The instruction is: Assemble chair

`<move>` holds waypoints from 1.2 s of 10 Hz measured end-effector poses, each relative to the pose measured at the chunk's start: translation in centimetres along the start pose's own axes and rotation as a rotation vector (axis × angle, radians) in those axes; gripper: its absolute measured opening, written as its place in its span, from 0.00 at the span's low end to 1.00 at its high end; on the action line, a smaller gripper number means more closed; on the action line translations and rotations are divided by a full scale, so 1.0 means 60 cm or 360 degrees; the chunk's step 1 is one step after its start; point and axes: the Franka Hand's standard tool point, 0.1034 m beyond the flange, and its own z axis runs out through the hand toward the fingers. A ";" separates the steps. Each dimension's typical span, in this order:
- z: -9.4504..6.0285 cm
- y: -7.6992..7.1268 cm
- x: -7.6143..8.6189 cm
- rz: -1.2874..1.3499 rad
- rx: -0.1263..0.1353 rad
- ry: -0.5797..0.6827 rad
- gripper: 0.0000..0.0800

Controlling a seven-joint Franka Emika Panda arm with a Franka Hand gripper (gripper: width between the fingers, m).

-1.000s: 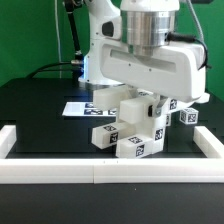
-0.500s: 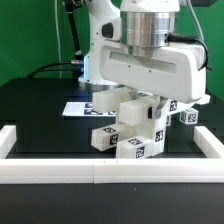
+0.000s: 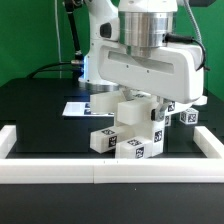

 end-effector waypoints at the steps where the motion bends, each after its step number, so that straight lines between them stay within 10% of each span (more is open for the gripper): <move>1: 0.000 0.000 0.000 0.0000 0.0000 0.0000 0.77; 9: -0.071 -0.009 0.001 -0.0016 0.0061 -0.0023 0.81; 12: -0.115 -0.021 -0.051 0.0059 0.0091 -0.0068 0.81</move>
Offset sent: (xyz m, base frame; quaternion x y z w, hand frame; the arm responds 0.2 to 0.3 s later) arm 0.0035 -0.0046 0.0101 0.0008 -0.0118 -0.0184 0.9998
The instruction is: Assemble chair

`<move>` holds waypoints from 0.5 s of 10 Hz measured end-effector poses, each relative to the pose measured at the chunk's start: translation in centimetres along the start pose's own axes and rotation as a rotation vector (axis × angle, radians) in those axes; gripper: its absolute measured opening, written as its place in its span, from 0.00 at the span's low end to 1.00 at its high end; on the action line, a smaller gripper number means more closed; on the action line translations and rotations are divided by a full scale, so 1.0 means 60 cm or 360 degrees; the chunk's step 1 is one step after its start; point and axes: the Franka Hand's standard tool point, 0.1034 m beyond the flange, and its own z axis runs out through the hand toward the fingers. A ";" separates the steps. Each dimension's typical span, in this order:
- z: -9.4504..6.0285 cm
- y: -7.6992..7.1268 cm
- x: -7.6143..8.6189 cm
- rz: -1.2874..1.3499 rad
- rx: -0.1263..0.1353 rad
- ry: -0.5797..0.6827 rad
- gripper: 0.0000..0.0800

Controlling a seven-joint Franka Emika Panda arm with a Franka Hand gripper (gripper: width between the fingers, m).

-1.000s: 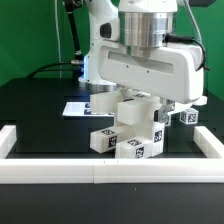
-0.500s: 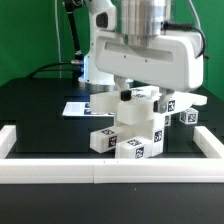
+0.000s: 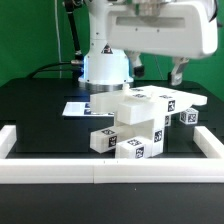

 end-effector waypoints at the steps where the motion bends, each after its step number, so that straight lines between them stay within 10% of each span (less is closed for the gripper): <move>1: -0.014 -0.009 -0.030 0.0018 0.0018 -0.0010 0.81; 5: -0.012 -0.016 -0.049 0.0034 0.0027 -0.0004 0.81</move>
Offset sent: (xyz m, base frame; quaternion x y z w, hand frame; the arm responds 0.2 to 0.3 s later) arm 0.0000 0.0000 0.0000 0.0000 0.0000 0.0000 1.0000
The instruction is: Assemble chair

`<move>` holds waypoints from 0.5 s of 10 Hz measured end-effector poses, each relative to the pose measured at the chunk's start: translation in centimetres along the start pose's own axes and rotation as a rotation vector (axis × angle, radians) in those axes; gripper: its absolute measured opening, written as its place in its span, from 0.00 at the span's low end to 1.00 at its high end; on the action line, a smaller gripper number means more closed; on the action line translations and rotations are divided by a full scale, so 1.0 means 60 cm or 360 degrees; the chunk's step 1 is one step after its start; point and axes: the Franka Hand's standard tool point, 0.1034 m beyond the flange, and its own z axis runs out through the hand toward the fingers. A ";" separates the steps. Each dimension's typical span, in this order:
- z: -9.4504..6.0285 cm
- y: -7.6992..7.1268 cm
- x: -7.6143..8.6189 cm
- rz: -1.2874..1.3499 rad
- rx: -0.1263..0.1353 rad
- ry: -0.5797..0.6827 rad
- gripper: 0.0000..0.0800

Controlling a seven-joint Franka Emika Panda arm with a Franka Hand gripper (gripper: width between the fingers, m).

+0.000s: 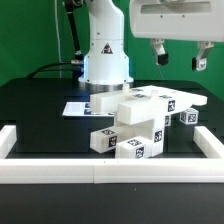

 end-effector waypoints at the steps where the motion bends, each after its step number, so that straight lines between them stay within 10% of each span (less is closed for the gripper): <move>1: 0.001 0.000 -0.001 -0.0001 -0.0001 0.0000 0.81; 5: 0.012 -0.001 -0.056 0.0070 -0.0012 -0.0005 0.81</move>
Offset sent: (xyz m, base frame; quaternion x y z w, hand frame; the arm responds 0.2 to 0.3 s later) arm -0.0387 0.0244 -0.0036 -0.0069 0.0253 0.0747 0.9969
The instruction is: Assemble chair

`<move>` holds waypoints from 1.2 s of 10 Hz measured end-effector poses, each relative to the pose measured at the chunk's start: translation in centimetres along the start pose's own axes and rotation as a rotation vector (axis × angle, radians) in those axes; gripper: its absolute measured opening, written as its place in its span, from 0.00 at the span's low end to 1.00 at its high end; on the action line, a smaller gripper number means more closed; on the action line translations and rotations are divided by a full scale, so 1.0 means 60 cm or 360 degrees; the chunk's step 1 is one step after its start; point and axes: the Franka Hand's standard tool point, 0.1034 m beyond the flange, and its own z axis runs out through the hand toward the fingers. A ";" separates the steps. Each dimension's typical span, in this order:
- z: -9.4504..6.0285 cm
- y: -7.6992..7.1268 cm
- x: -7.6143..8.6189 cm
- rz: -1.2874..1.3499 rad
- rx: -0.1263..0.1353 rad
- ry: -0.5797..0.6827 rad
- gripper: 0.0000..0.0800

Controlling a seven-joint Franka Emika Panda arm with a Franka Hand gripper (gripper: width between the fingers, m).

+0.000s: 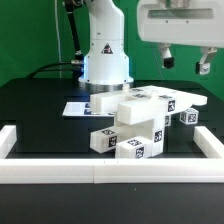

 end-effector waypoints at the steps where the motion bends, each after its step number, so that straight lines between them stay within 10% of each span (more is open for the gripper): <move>1: 0.001 -0.003 -0.017 0.0039 -0.0001 -0.0003 0.81; 4: 0.031 0.005 -0.099 0.0091 -0.0036 -0.0005 0.81; 9: 0.041 0.010 -0.108 0.0081 -0.0050 -0.0002 0.81; 12: 0.065 0.046 -0.164 0.0243 -0.0062 0.0010 0.81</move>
Offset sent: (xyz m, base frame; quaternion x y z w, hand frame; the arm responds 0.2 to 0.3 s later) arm -0.0408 0.0317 -0.0189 -0.0167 0.0497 0.0245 0.9983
